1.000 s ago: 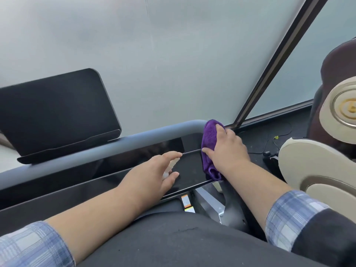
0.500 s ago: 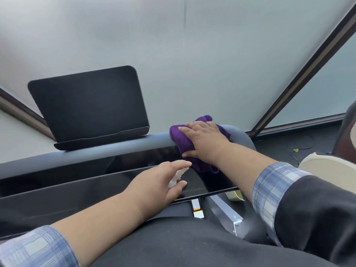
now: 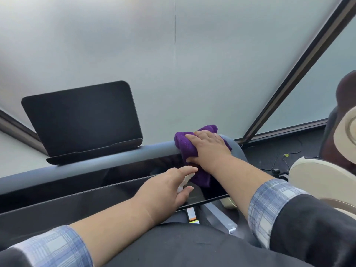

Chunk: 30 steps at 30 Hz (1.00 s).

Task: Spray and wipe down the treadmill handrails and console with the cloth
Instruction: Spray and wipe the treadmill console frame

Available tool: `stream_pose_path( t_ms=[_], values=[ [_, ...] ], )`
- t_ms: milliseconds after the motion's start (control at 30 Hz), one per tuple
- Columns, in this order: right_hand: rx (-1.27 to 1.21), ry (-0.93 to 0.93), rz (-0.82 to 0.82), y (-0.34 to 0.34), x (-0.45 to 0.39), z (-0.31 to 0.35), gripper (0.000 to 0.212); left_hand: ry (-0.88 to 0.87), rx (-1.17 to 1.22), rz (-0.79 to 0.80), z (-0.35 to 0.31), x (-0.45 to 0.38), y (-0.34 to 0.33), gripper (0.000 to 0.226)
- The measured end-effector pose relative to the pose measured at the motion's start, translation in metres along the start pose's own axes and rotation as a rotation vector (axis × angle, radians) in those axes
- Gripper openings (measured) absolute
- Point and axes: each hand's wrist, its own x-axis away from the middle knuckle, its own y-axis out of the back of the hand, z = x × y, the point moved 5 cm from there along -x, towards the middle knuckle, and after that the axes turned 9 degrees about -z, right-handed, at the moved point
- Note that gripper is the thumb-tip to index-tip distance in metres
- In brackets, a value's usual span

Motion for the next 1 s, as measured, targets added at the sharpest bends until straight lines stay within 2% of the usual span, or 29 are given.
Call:
stream_pose_path(
  t_ms=[133, 300, 400, 500, 600, 733, 833, 933, 1000],
  values=[
    [0.054, -0.218, 0.005, 0.012, 0.035, -0.056, 0.088, -0.022, -0.009, -0.011, -0.011, -0.011, -0.003, 0.051],
    [-0.11, -0.529, 0.012, 0.005, 0.099, -0.08, 0.098, 0.002, -0.029, -0.059, -0.009, -0.021, 0.002, 0.051],
    [-0.163, -0.6, -0.012, -0.001, 0.117, -0.082, 0.098, 0.033, -0.05, -0.094, -0.003, -0.025, 0.008, 0.049],
    [-0.115, -0.604, -0.038, -0.001, 0.099, -0.08, 0.096, 0.066, -0.07, -0.118, 0.001, -0.026, 0.012, 0.048],
    [-0.101, -0.535, -0.045, 0.003, 0.056, -0.08, 0.096, 0.103, -0.062, -0.134, 0.004, -0.025, 0.015, 0.05],
    [0.017, -0.152, -0.004, 0.01, 0.001, -0.058, 0.092, 0.163, -0.056, -0.185, 0.009, -0.016, 0.022, 0.049],
    [0.002, 0.096, 0.041, -0.003, -0.014, -0.012, 0.091, 0.254, -0.051, -0.276, 0.025, -0.008, 0.032, 0.046],
    [-0.052, 0.205, 0.032, -0.022, -0.015, 0.052, 0.089, 0.346, -0.084, -0.315, 0.044, -0.003, 0.039, 0.046],
    [-0.059, 0.228, 0.025, -0.03, -0.017, 0.083, 0.084, 0.349, -0.095, -0.317, 0.048, -0.001, 0.039, 0.046]
  ],
)
